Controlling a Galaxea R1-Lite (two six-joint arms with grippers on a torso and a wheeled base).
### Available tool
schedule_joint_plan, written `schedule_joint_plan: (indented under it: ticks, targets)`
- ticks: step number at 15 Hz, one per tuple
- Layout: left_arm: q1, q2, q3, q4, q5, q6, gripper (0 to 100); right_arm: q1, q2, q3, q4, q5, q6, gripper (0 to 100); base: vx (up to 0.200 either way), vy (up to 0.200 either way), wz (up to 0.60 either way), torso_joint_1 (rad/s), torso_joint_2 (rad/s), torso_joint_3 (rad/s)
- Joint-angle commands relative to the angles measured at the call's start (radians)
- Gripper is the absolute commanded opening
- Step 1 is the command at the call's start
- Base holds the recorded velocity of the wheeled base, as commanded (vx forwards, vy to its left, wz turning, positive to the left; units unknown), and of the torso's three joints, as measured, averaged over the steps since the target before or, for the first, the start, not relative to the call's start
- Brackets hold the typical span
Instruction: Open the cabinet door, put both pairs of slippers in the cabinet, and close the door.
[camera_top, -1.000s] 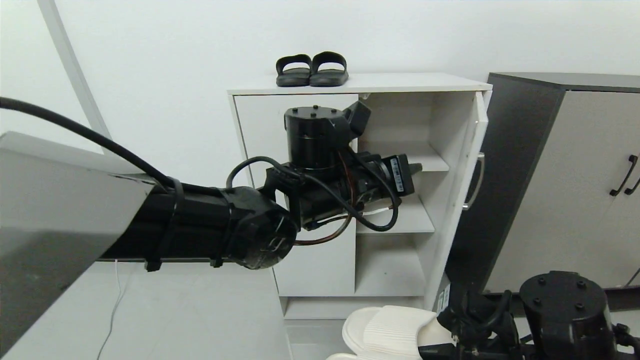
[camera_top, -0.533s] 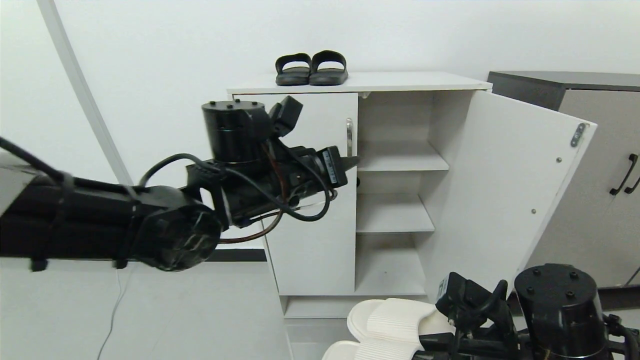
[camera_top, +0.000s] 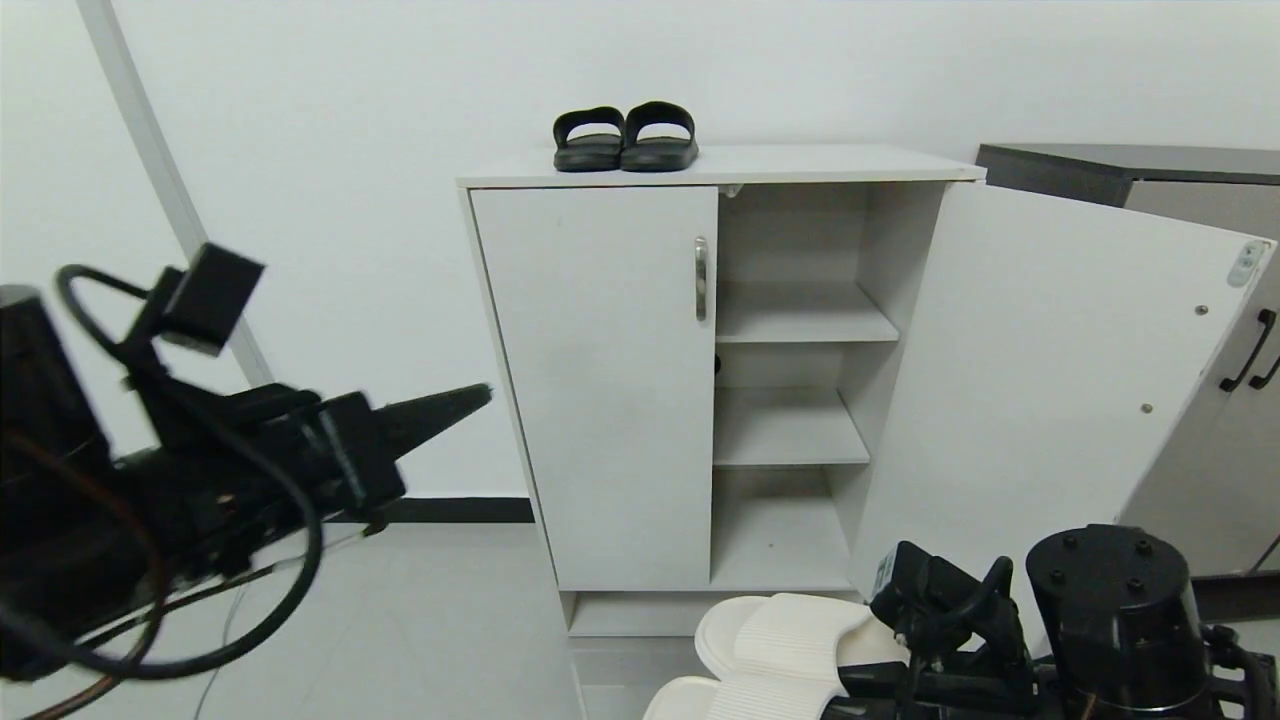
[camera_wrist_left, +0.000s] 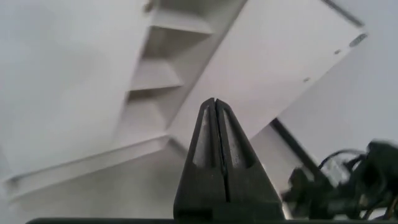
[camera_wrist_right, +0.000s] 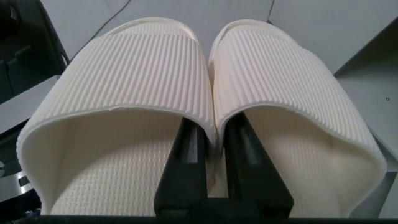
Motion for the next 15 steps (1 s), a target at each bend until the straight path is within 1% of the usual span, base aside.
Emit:
schedule_joint_plan:
  ticks: [1,2,3,4,5,6,7,8,9,10,11,12,13,14,15]
  targets:
    - [0.1,-0.407,0.202,0.214,0.13,0.123,0,0.001,0.002,-0.001,-0.001,0.001,0.0,0,0.0,0.0,0.0,0.0,0.0,0.0]
    - [0.124,-0.539,0.222,0.27,0.202,0.129,0,0.001,0.002,-0.001,-0.001,0.001,0.0,0,0.0,0.0,0.0,0.0,0.0,0.0]
    - [0.135,-0.657,0.23,0.365,0.252,0.129,0,0.001,0.004,-0.001,0.001,0.001,-0.001,0,0.0,0.0,0.0,0.0,0.0,0.0]
    - [0.147,-0.764,0.221,0.506,0.289,0.132,0,0.001,0.005,-0.004,0.001,0.001,-0.001,0,0.0,0.0,0.0,0.0,0.0,0.0]
    - [0.147,-0.844,0.214,0.627,0.312,0.14,0,0.001,0.005,-0.004,-0.001,0.001,-0.001,0,0.0,0.0,0.0,0.0,0.0,0.0]
    - [0.149,-0.899,0.214,0.702,0.343,0.151,0,0.001,0.005,-0.005,0.001,0.001,0.0,0,0.0,0.0,0.0,0.0,0.0,0.0]
    - [0.15,-0.947,0.227,0.736,0.406,0.168,0,0.001,0.005,-0.009,-0.001,0.001,0.0,0,0.0,0.0,0.0,0.0,0.0,0.0]
    - [0.152,-0.982,0.259,0.744,0.463,0.192,0,-0.008,0.017,-0.027,0.001,-0.009,0.002,0,0.0,0.0,0.0,0.0,0.0,0.0]
    - [0.166,-1.011,0.294,0.744,0.496,0.217,0,-0.019,0.043,-0.058,0.001,-0.053,0.003,0,0.0,0.0,0.0,0.0,0.0,0.0]
    - [0.199,-1.042,0.334,0.744,0.499,0.237,0,-0.022,0.08,-0.098,-0.001,-0.142,0.02,0,0.0,0.0,0.0,0.0,0.0,0.0]
    - [0.199,-1.042,0.334,0.744,0.499,0.237,0,-0.022,0.08,-0.098,-0.001,-0.142,0.02,0,0.0,0.0,0.0,0.0,0.0,0.0]
    - [0.253,-1.11,0.414,0.742,0.506,0.313,0,-0.019,0.162,-0.176,-0.031,-0.3,0.101,0,0.0,0.0,0.0,0.0,0.0,0.0]
    - [0.271,-1.129,0.435,0.742,0.506,0.324,0,-0.018,0.183,-0.196,-0.05,-0.332,0.123,0,0.0,0.0,0.0,0.0,0.0,0.0]
    - [0.279,-1.133,0.463,0.73,0.532,0.321,0,-0.018,0.221,-0.228,-0.07,-0.384,0.146,0,0.0,0.0,0.0,0.0,0.0,0.0]
    - [0.284,-1.131,0.501,0.69,0.581,0.32,0,-0.019,0.266,-0.266,-0.079,-0.469,0.163,0,0.0,0.0,0.0,0.0,0.0,0.0]
